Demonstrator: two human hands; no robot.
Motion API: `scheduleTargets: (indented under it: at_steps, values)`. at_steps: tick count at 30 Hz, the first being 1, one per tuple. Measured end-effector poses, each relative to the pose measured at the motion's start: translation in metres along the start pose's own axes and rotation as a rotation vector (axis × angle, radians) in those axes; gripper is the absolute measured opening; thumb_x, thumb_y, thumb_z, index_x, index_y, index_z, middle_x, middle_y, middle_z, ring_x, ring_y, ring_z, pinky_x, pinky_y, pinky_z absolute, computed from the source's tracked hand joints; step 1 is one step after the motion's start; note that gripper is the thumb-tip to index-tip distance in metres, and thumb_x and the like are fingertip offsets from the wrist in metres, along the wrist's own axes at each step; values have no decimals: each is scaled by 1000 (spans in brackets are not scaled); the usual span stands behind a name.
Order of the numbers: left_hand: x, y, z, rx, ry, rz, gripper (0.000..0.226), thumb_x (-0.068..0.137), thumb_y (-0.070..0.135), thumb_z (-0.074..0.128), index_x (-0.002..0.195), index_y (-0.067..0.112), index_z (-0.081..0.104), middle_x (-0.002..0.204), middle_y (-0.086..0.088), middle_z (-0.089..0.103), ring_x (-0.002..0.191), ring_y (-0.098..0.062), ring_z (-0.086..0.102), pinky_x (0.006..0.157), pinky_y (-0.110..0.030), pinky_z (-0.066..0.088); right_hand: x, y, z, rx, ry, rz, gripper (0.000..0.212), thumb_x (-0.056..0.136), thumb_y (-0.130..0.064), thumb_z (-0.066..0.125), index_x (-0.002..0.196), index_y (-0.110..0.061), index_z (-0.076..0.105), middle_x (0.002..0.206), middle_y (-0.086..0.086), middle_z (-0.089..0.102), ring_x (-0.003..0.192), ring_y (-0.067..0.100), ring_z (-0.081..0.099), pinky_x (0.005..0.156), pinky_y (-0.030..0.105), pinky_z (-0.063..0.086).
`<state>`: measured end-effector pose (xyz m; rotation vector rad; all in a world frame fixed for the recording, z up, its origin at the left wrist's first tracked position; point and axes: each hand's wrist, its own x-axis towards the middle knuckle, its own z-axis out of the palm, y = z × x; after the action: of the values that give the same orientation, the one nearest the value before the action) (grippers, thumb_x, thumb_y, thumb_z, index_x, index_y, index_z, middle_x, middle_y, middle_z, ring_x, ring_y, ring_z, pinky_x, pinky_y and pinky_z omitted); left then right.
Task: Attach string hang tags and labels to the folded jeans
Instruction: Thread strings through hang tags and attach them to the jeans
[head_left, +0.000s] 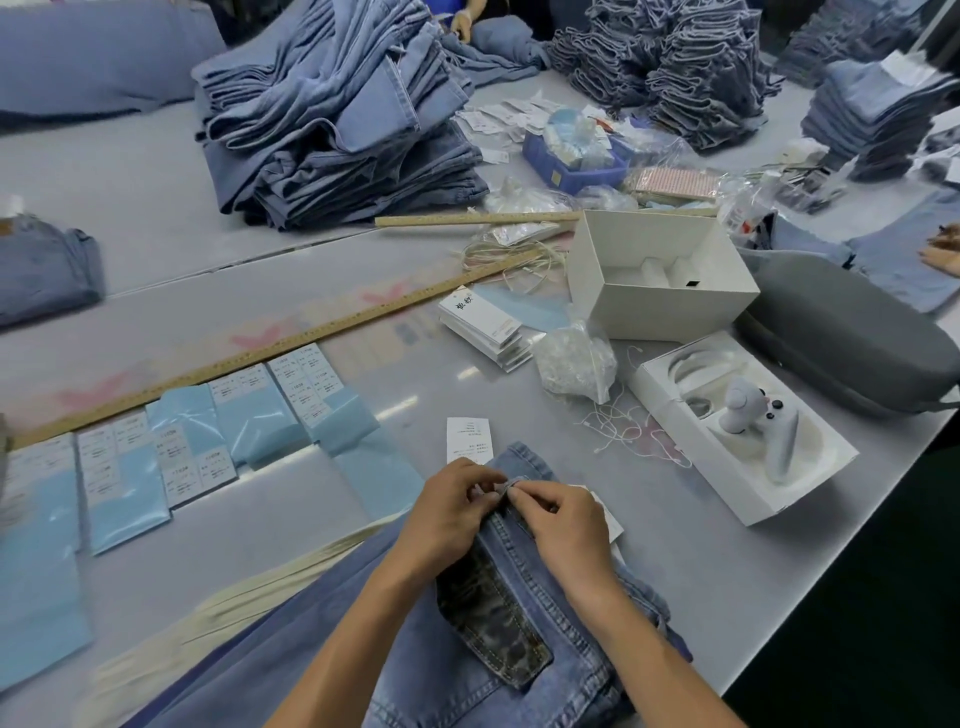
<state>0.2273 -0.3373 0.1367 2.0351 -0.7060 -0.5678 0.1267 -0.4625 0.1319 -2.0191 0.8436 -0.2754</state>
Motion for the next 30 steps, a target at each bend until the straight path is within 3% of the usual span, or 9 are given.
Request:
scheduleTargets:
  at_steps: [3,6,9,15,18,22,27,30]
  values:
    - [2,-1,1,3,4,-30,15,99,16,64,107,21,75,103,5,65,92,-10,56,75,-7,38,-1,-1,0,-19,-6,-2,11,89,-35,75,97,-32,81,91,-19,77,86,0,70,82,33,59]
    - [2,0,1,-71,42,-34,20,98,5,62,102,18,76,102,5,70,94,-11,62,76,-4,41,-4,0,2,-94,10,-25,9,90,-36,73,92,-31,80,82,-15,76,78,5,69,72,35,57]
    - [1,-1,-4,-134,-2,-13,23,98,4,63,102,20,79,102,3,73,94,-16,66,82,-19,50,-6,-1,2,-102,40,-24,7,89,-31,73,87,-29,80,75,-16,74,71,3,66,66,33,55]
    - [0,0,-15,-250,-76,27,32,95,-5,61,107,17,81,96,5,74,88,1,65,80,-15,48,-8,-5,0,-55,82,-29,6,87,-23,76,85,-25,80,62,-28,65,69,2,66,64,35,56]
    - [1,1,-16,-290,-80,8,31,94,-5,63,110,16,80,99,2,77,90,-2,68,83,-20,51,-14,-9,1,-100,137,-126,4,88,-23,77,88,-24,81,70,-20,72,69,2,67,60,26,55]
    - [3,-1,-18,-285,-106,-17,30,92,-3,66,109,19,80,99,0,78,95,-24,70,87,-35,55,-18,-13,1,-109,140,-215,14,89,-22,77,102,-22,81,91,-10,78,80,5,70,71,23,59]
    - [-2,-3,-8,-208,77,26,13,88,8,77,94,19,83,84,9,77,69,-6,66,68,-20,50,-17,-15,-1,-65,73,-145,17,93,-25,72,108,-25,79,96,-12,78,88,6,71,79,30,60]
    - [-6,-2,-1,-237,161,34,11,90,9,75,90,18,81,80,11,76,70,-5,67,68,-25,53,-19,-18,-2,-116,70,-183,12,94,-23,70,101,-23,79,89,-9,76,80,7,68,71,31,57]
